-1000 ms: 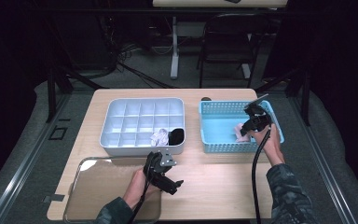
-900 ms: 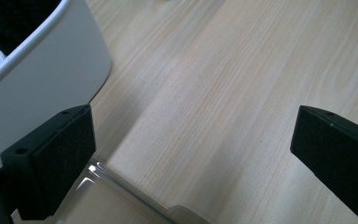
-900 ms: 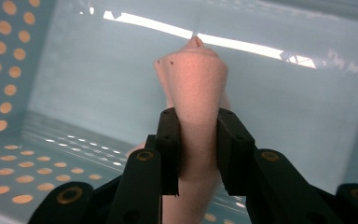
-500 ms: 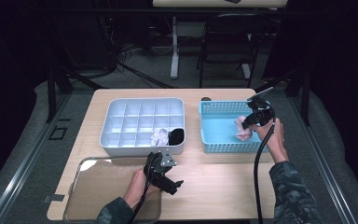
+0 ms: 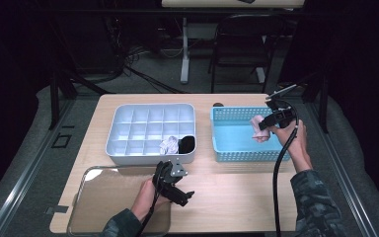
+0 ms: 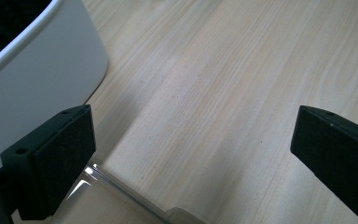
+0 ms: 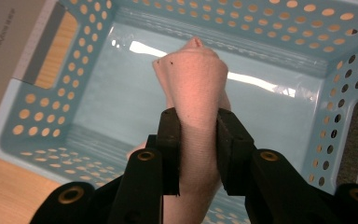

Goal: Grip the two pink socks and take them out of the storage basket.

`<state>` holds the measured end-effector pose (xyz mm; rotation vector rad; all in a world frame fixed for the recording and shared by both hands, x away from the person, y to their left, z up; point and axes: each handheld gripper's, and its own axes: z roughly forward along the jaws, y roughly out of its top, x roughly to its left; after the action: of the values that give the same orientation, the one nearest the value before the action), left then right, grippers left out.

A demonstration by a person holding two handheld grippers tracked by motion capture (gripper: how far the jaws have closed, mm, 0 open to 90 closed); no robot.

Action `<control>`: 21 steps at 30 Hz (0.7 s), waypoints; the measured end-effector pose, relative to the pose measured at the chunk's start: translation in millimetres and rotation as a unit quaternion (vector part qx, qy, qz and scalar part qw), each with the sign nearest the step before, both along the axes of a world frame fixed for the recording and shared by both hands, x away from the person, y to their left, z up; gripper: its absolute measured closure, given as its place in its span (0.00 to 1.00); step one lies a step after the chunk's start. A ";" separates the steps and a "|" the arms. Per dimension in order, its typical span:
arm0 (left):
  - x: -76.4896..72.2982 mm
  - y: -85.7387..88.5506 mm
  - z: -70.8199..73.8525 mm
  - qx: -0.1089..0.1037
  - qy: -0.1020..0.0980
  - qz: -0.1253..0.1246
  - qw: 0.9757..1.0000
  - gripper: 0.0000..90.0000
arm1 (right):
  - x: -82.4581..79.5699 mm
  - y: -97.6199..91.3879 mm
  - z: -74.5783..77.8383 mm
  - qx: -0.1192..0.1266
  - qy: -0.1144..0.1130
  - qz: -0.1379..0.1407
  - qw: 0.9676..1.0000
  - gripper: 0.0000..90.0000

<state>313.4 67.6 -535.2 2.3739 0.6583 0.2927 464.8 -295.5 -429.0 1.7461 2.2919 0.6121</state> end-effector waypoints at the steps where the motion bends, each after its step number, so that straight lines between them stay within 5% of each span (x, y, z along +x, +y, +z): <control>1: -0.2 -0.1 -0.1 -0.001 0.002 0.000 1.000 0.00 | -1.2 0.5 1.8 0.001 -0.002 0.002 1.000 0.81; 21: -0.8 -0.2 1.6 -0.006 -0.006 0.000 1.000 0.00 | -57.7 14.5 26.2 0.038 -0.030 0.051 0.998 0.81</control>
<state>312.6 67.4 -533.5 2.3594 0.6533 0.3022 407.1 -281.1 -402.8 1.6260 2.3581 0.7681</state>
